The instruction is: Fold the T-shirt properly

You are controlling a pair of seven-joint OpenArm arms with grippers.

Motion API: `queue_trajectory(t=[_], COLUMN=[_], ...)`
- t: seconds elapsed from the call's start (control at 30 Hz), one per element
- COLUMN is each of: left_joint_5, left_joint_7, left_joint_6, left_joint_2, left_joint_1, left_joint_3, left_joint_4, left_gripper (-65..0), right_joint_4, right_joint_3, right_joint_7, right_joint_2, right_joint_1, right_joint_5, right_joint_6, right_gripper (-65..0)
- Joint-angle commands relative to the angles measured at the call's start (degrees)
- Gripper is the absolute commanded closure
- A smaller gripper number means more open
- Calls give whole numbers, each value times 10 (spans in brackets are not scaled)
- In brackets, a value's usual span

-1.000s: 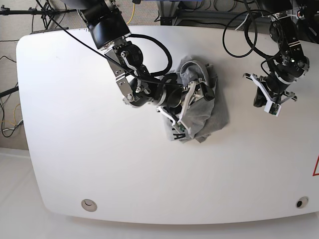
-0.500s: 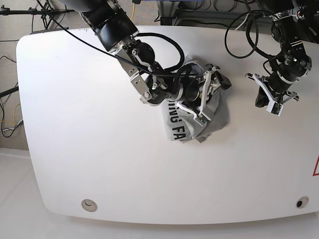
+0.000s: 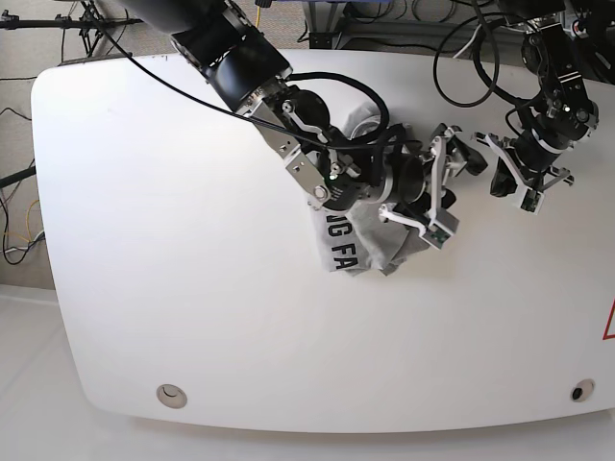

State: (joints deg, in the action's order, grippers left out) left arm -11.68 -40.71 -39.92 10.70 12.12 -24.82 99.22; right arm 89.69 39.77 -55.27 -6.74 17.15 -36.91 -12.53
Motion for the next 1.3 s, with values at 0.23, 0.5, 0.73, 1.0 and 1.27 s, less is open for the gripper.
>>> queue_trajectory(t=[0.23, 0.5, 0.73, 1.0, 1.27], left_joint_5=[-8, -9, -9, -9, -8], left_joint_7=[14, 14, 13, 13, 13], left_joint_6=[-1, -1, -1, -1, -1], left_joint_2=[6, 6, 6, 7, 7], left_joint_1=[-5, -5, -5, -5, -5], left_joint_3=[-3, -3, -3, 16, 21], left_joint_4=[11, 11, 11, 11, 11], left_gripper=[-3, -3, -3, -3, -3], right_joint_4=[13, 23, 34, 60, 103], right_joint_3=[6, -24, -108, -153, -157], right_joint_7=[13, 12, 12, 0, -34], right_joint_2=[-9, 23, 83, 139, 142], right_joint_1=[47, 69, 72, 55, 2], right_joint_5=[-12, -9, -13, -14, -9], right_joint_6=[0, 33, 57, 56, 56], right_gripper=[-447, -447, -426, 0, -16])
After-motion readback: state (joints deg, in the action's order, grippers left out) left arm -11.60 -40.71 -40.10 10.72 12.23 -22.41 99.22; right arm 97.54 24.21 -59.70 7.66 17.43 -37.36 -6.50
